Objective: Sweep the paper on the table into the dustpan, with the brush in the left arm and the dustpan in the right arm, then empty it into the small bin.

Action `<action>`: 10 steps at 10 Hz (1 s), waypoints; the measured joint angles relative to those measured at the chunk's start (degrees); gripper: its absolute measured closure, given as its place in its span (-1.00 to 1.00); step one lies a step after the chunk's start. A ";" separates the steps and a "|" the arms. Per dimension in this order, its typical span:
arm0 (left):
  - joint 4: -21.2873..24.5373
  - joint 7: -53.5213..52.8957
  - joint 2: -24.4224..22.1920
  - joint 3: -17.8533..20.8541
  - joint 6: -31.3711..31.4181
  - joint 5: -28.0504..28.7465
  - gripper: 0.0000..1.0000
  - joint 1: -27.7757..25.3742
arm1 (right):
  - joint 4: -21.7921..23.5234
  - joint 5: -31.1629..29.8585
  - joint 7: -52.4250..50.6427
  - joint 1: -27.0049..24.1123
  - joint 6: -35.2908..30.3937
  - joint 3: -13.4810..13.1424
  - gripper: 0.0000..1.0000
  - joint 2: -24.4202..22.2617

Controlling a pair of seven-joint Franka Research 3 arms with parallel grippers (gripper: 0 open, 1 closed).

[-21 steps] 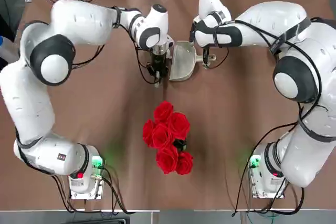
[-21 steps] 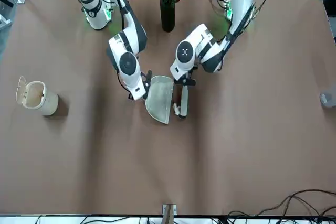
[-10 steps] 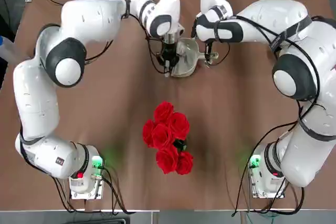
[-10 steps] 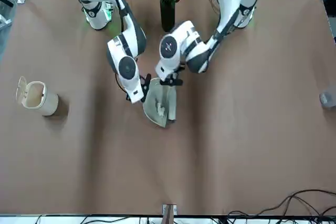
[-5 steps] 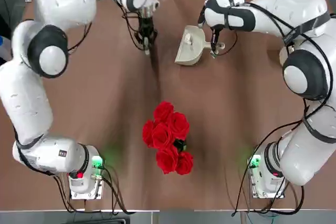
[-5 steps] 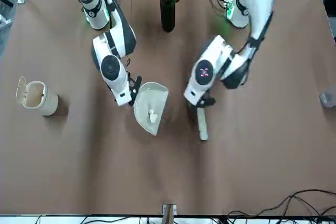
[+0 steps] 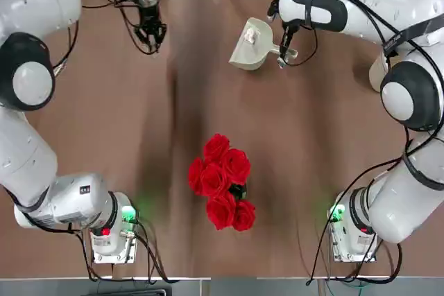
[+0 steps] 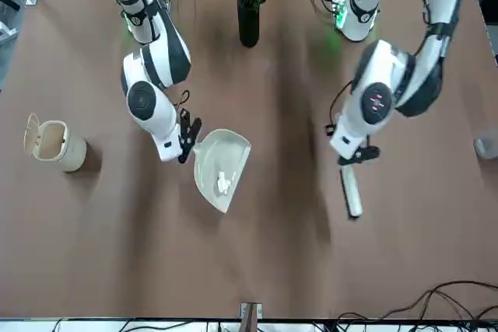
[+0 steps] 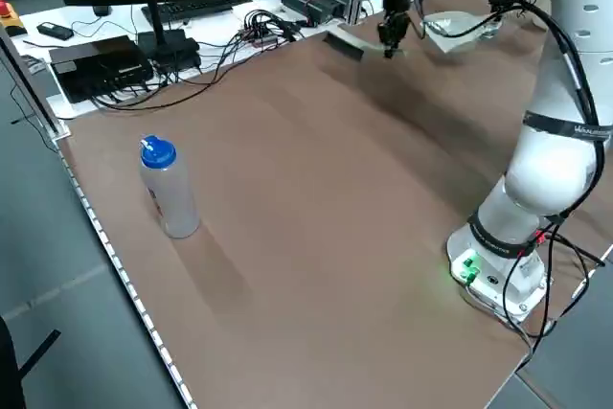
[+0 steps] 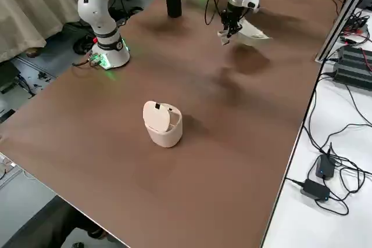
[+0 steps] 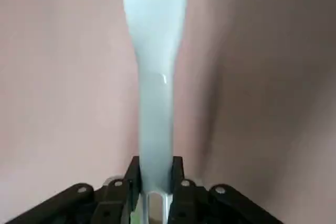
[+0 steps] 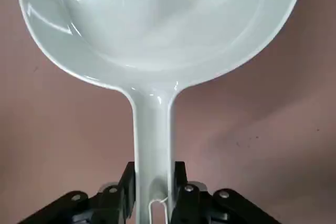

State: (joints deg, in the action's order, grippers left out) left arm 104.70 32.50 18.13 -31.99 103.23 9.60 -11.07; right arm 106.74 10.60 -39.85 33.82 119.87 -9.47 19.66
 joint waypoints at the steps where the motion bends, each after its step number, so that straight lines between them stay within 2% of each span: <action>1: 1.17 -3.37 -0.38 0.01 0.05 0.00 0.45 -3.65 | 0.62 1.50 -0.02 -0.55 1.39 -0.01 0.35 0.00; 3: 4.44 -10.07 -2.27 -0.07 0.75 0.00 0.45 -9.47 | 0.81 2.63 -0.01 -1.19 2.54 0.00 0.35 -0.01; 5: 10.39 -16.35 -4.75 -0.08 4.07 0.00 0.45 -13.08 | 0.80 2.90 0.95 -2.55 3.11 -0.09 0.35 -0.10; 7: 15.53 -18.56 -5.47 -0.27 6.89 0.00 0.45 -13.46 | 0.47 2.98 5.63 -5.06 2.74 -0.25 0.35 -0.85; 10: 19.67 -19.64 -5.15 -0.59 8.41 -0.03 0.45 -13.36 | -2.63 2.94 16.55 -8.30 0.11 -1.14 0.35 -1.81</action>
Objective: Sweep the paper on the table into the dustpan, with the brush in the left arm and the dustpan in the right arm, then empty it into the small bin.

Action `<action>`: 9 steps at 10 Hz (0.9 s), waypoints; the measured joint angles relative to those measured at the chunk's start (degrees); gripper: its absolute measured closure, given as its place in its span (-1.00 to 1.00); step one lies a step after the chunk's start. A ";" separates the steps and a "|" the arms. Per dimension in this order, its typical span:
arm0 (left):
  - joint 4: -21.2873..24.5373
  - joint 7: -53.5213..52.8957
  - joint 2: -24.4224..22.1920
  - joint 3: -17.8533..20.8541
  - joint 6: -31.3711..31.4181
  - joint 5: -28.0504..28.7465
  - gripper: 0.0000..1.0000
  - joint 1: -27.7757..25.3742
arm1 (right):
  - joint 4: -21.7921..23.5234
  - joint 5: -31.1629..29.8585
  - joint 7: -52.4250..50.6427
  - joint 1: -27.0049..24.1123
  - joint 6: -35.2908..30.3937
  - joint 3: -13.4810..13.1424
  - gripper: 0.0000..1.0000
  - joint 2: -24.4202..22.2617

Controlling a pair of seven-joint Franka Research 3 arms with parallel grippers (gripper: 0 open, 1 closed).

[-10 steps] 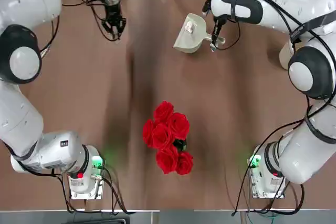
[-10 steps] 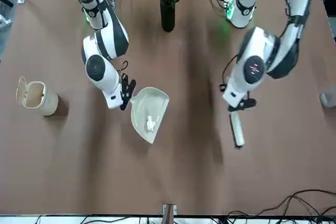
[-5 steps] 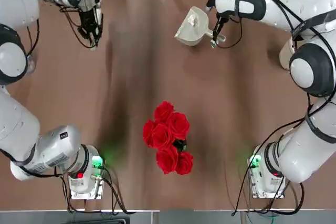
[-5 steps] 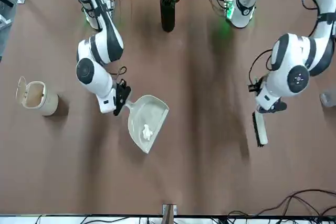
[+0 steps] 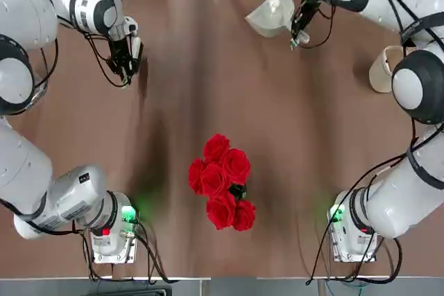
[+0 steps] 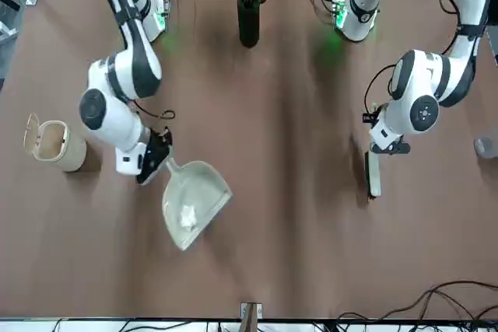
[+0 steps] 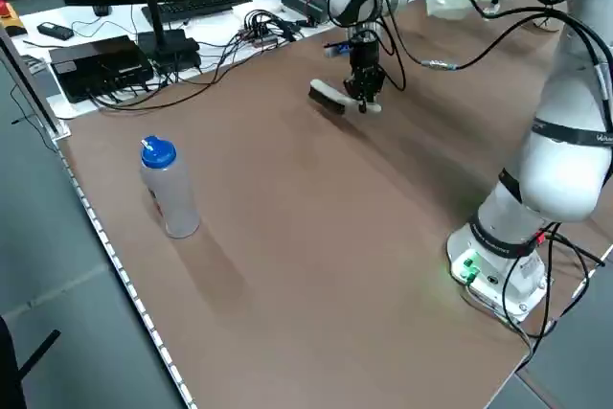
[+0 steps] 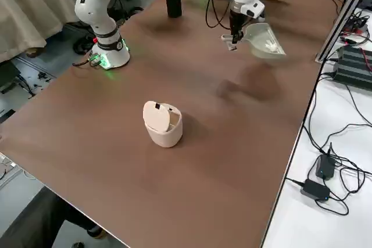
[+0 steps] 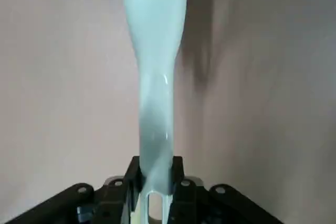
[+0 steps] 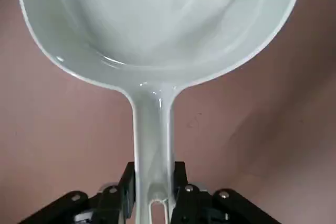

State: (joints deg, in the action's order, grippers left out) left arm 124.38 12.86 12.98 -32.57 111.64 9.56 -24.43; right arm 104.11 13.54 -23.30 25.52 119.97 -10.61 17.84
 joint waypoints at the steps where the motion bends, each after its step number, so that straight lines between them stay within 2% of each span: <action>1: 0.46 0.00 0.04 0.01 0.51 0.00 0.45 -0.01 | -0.71 0.00 5.30 -1.13 -0.04 -0.49 0.35 -0.01; 4: 1.05 0.11 0.56 0.13 1.81 0.00 0.45 -0.02 | -1.24 -0.01 21.71 -2.51 0.97 -0.93 0.35 -0.01; 7: 1.11 1.25 1.13 0.63 2.33 -0.02 0.45 -0.70 | -1.23 -0.63 43.04 -2.46 3.70 -1.13 0.35 0.00; 9: 1.10 1.25 1.47 0.67 2.67 -0.02 0.45 -1.37 | -1.23 -1.55 52.47 -2.47 4.25 -1.35 0.35 0.03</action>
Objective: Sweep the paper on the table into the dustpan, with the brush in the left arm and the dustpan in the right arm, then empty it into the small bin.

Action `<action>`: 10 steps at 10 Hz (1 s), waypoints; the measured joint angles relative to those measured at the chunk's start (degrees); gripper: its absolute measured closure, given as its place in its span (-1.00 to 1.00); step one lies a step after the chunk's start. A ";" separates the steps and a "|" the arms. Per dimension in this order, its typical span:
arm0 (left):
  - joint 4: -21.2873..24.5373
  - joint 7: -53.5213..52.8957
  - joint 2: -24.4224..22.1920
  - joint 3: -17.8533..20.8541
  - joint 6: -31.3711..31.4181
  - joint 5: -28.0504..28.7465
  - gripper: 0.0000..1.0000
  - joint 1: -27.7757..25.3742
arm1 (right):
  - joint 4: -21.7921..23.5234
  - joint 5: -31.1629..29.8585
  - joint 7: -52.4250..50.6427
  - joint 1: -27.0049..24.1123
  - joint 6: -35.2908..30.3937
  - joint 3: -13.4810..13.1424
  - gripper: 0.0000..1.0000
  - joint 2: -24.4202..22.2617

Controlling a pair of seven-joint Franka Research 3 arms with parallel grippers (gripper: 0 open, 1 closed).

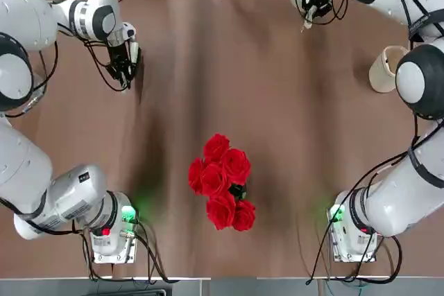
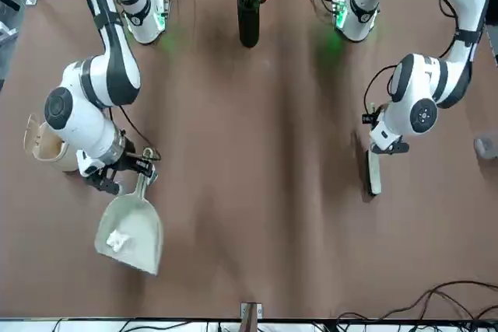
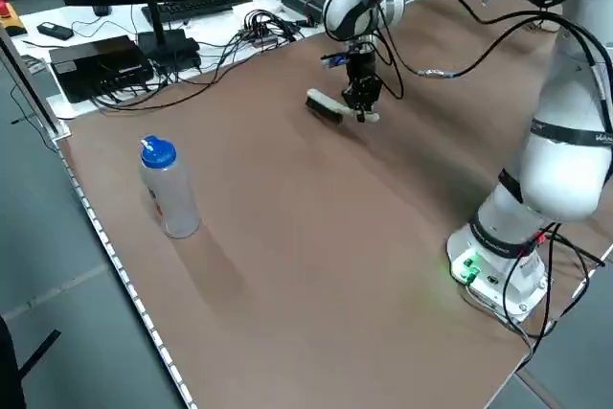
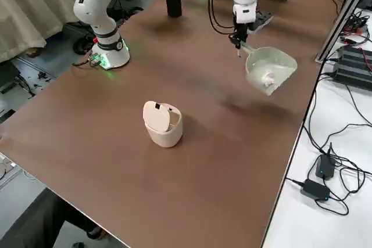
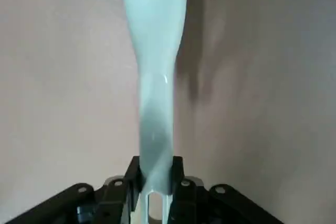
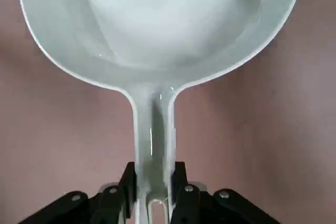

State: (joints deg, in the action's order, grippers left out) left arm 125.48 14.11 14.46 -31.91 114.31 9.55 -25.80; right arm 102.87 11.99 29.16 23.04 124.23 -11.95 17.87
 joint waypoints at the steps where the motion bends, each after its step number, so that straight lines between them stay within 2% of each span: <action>1: 0.00 0.00 0.12 0.01 0.07 0.00 0.45 -0.02 | 0.00 -0.05 3.56 -0.03 0.58 -0.22 0.35 0.00; 4: 0.01 0.00 0.84 -0.02 0.08 0.00 0.45 0.03 | -0.03 -0.23 15.09 -0.09 1.82 -2.04 0.35 -0.01; 6: -0.07 -0.05 1.83 -0.02 0.12 0.85 0.43 0.02 | -0.26 -2.89 25.15 -0.10 1.98 -2.75 0.35 -0.16; 8: -0.20 -0.06 2.61 0.01 0.15 1.52 0.07 0.00 | -0.43 -3.42 30.82 -0.10 0.75 -3.39 0.35 -1.83; 10: -0.46 -0.06 2.70 0.01 0.17 1.54 -0.03 0.00 | -0.40 -3.44 31.99 -0.69 -5.03 -4.56 0.35 -5.56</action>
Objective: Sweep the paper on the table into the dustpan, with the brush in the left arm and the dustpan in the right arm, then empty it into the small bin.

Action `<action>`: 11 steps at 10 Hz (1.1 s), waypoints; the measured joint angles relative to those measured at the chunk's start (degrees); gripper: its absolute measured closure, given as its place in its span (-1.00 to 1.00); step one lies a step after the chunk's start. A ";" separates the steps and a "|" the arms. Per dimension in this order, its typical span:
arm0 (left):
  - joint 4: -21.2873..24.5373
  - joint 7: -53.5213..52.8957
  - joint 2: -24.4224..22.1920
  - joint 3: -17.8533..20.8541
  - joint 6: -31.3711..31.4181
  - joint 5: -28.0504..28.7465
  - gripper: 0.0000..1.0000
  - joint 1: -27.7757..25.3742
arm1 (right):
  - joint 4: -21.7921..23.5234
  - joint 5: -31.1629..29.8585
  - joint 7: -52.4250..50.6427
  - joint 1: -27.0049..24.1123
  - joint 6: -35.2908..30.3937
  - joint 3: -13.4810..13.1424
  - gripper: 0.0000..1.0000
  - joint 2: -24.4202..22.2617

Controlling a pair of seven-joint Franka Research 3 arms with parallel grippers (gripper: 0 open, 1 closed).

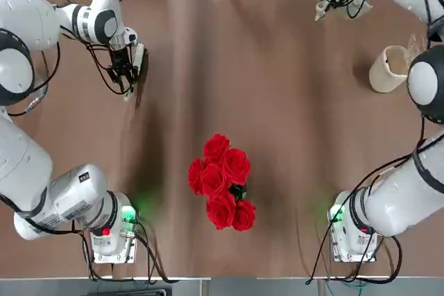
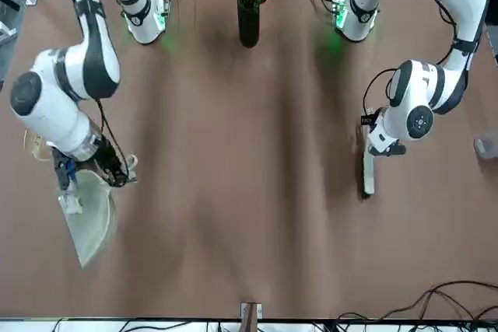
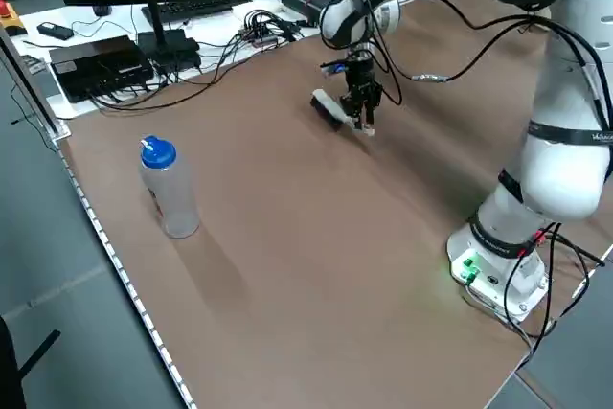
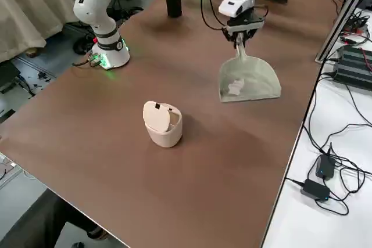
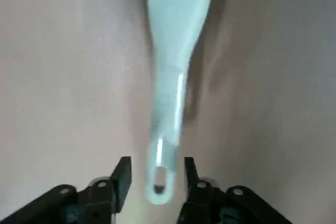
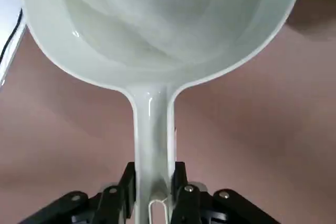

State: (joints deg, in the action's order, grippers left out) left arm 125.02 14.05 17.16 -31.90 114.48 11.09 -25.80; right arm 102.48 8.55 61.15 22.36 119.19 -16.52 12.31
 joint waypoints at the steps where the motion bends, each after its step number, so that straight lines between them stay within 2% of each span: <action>1: -0.44 0.06 0.00 0.00 0.00 0.00 -0.31 -0.01 | 0.47 -0.01 0.01 -0.76 -1.55 -0.12 0.35 -2.13; 3: -2.42 0.17 -0.29 0.00 -0.29 0.00 -0.84 -0.03 | 2.09 -0.03 0.00 -0.98 -2.19 0.07 0.35 -5.47; 4: -4.81 0.24 -0.65 0.00 -1.56 0.00 -1.00 -0.05 | 2.60 -0.02 0.27 -0.70 -2.21 0.45 0.35 -6.13; 6: -14.09 0.27 -1.37 -0.02 -8.57 -1.30 -1.00 -0.25 | 3.78 0.08 1.63 -0.20 -2.60 0.83 0.35 -7.31; 8: -24.94 0.22 -2.37 -0.03 -17.16 -2.84 -1.00 -0.63 | 7.18 1.48 1.74 -0.22 -3.16 0.80 0.35 -11.11; 9: -28.48 0.21 -3.28 -0.05 -18.62 -2.92 -1.00 -0.67 | 8.43 1.59 1.79 -0.25 -4.16 0.77 0.35 -13.17; 11: -31.66 0.21 -6.59 -0.01 -19.26 -3.13 -1.00 -1.66 | 9.38 2.10 2.08 -0.83 -5.59 0.40 0.35 -15.79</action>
State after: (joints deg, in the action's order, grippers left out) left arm 93.35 14.27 10.56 -31.91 95.22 7.96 -27.47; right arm 111.86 10.65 63.23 21.53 113.60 -16.11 -3.48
